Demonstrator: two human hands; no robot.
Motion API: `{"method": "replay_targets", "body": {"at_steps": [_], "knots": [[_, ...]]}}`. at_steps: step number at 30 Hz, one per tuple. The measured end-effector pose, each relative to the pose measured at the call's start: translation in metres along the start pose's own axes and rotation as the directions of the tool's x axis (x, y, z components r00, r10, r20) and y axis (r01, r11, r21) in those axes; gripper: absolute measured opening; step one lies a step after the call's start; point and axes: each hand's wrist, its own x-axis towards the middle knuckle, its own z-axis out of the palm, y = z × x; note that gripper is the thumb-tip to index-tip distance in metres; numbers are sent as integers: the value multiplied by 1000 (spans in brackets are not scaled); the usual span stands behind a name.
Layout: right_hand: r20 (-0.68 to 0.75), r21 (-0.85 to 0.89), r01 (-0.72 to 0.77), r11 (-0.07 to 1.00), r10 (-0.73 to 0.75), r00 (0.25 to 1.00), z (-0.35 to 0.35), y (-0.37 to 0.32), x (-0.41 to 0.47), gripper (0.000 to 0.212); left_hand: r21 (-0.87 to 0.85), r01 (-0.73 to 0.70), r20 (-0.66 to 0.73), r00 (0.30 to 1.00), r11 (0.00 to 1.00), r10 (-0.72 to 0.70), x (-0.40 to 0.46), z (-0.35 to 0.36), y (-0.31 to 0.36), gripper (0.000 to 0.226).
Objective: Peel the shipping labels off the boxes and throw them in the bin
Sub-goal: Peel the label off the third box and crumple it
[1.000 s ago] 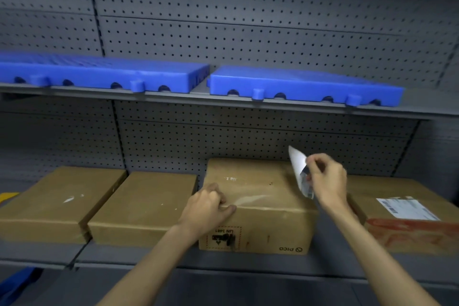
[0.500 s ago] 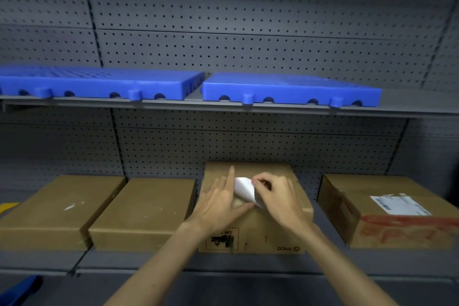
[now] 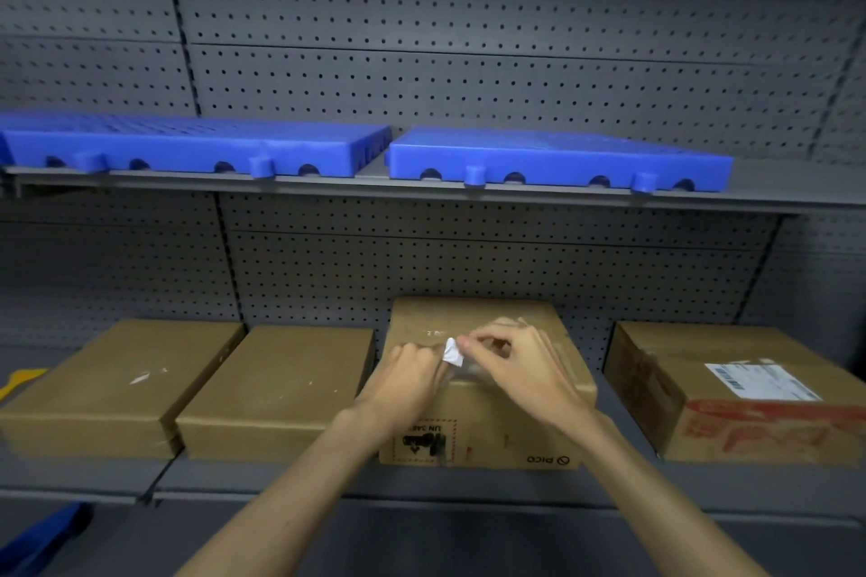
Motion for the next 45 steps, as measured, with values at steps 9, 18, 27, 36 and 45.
{"method": "replay_targets", "body": {"at_steps": [9,18,27,36,45], "knots": [[60,93,93,991,-99,993,4,5,0,8,-158,-42,86,995,987,56,-1,-5,-2,26],[46,246,17,969,-30,999,-11,11,5,10,-338,56,156,988,939,-3,-5,-10,9,80],[46,324,-90,942,80,996,-18,22,2,9,-477,31,94,995,878,16,-15,2,11,84],[-60,309,-163,937,190,980,-26,39,1,6,-342,54,53,998,938,-38,-15,9,-7,100],[-57,285,-119,951,141,988,-13,17,-11,7,-280,-10,-96,995,960,-18,-5,8,12,61]]}}
